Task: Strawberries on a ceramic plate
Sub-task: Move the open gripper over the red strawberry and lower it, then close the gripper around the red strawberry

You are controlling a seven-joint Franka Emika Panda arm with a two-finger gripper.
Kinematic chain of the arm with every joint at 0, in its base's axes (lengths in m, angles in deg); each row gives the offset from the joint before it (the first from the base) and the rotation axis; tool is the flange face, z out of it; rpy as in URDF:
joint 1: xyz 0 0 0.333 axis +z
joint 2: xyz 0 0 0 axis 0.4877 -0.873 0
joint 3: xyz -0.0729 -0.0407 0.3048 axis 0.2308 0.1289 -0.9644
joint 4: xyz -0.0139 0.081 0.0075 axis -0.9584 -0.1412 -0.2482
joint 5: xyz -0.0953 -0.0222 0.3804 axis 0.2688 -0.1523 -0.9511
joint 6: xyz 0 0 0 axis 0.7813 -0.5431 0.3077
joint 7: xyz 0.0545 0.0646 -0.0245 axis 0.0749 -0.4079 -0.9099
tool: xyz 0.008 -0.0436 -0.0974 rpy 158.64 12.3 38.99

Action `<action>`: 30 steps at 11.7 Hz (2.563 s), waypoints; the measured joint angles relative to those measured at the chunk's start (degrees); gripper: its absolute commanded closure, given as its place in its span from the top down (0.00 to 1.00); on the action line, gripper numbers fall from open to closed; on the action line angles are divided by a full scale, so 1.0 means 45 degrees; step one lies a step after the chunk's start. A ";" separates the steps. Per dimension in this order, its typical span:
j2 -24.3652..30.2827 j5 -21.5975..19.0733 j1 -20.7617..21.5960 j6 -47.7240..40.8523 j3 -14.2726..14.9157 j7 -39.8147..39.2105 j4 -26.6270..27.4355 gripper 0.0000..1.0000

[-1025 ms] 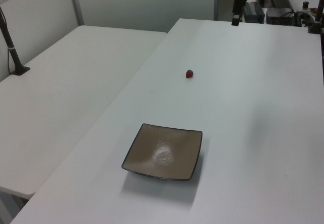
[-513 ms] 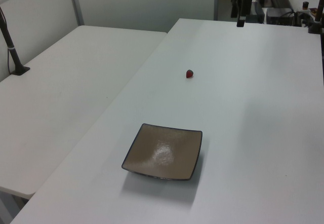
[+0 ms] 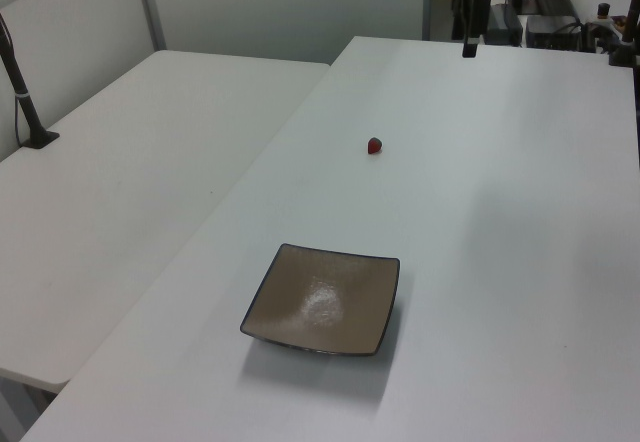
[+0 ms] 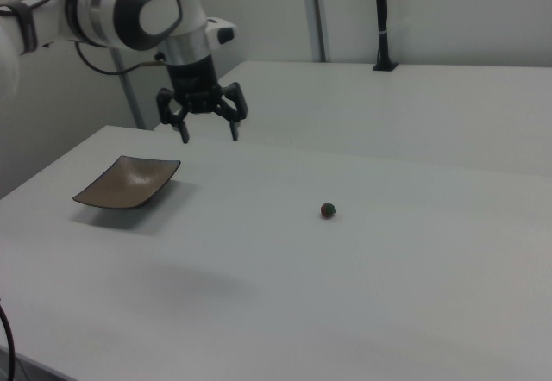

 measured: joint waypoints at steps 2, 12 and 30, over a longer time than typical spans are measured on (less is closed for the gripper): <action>-0.0611 -0.0132 -0.0239 0.0078 0.0143 -0.0010 -0.0687 1.00; -0.4031 -0.0345 -0.1149 0.2909 0.0156 -0.0030 -0.2741 1.00; -0.8202 0.0308 -0.1206 0.8730 0.0136 -0.0226 -0.2531 0.76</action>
